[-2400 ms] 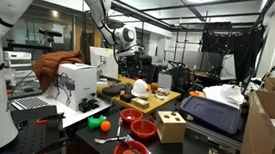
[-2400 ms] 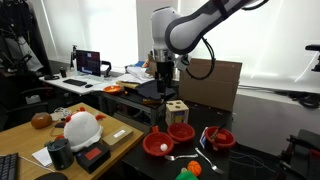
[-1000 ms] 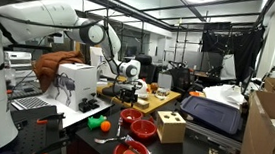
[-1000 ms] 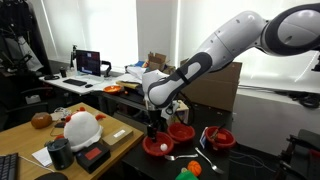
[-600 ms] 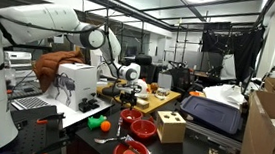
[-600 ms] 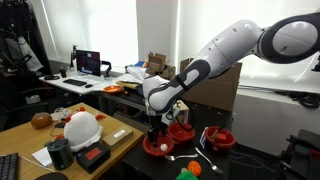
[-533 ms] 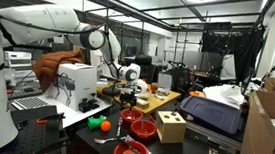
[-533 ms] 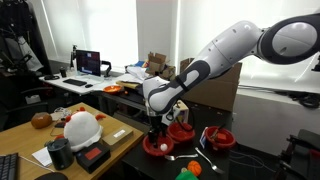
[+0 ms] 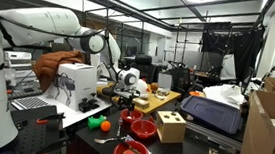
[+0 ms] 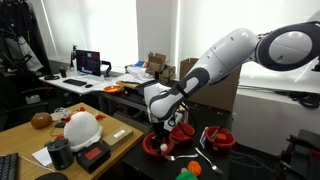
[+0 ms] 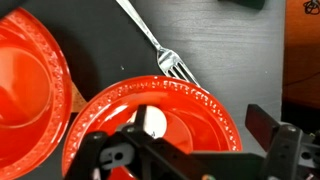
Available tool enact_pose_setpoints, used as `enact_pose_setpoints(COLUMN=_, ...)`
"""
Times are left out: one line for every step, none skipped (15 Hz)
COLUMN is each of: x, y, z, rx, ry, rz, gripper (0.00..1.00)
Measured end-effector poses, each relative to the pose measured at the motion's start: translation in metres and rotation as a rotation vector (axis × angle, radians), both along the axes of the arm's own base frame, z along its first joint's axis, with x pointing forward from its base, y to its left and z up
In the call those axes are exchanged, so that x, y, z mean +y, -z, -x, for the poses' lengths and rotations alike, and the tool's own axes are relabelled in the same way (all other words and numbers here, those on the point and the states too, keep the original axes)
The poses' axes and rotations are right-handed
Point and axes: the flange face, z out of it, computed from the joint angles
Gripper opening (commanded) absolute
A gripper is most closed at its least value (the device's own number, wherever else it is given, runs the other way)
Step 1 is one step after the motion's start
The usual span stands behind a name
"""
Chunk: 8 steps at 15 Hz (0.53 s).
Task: Remove the white object from the bowl and put it on the table
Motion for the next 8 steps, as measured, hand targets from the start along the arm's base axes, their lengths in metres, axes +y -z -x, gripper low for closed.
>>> enact_pose_setpoints(x=-0.0005, y=0.0027, z=0.0010, rx=0.003, ry=0.000, rz=0.002, gripper=1.00)
enact_pose_setpoints(x=-0.0008, y=0.0049, z=0.0018, rx=0.006, ry=0.000, rz=0.003, gripper=1.00)
enact_pose_setpoints(x=-0.0010, y=0.0063, z=0.0023, rx=0.007, ry=0.001, rz=0.004, gripper=1.00)
enact_pose_setpoints(x=-0.0010, y=0.0064, z=0.0021, rx=0.006, ry=0.003, rz=0.005, gripper=1.00)
enact_pose_setpoints(x=-0.0008, y=0.0054, z=0.0012, rx=0.003, ry=0.006, rz=0.005, gripper=1.00)
enact_pose_setpoints(x=-0.0006, y=0.0036, z=-0.0005, rx=-0.002, ry=0.017, rz=0.006, gripper=1.00)
enact_pose_setpoints(x=-0.0004, y=0.0012, z=-0.0027, rx=-0.008, ry=0.027, rz=0.006, gripper=1.00)
enact_pose_setpoints(x=-0.0001, y=-0.0011, z=-0.0047, rx=-0.013, ry=0.041, rz=0.006, gripper=1.00)
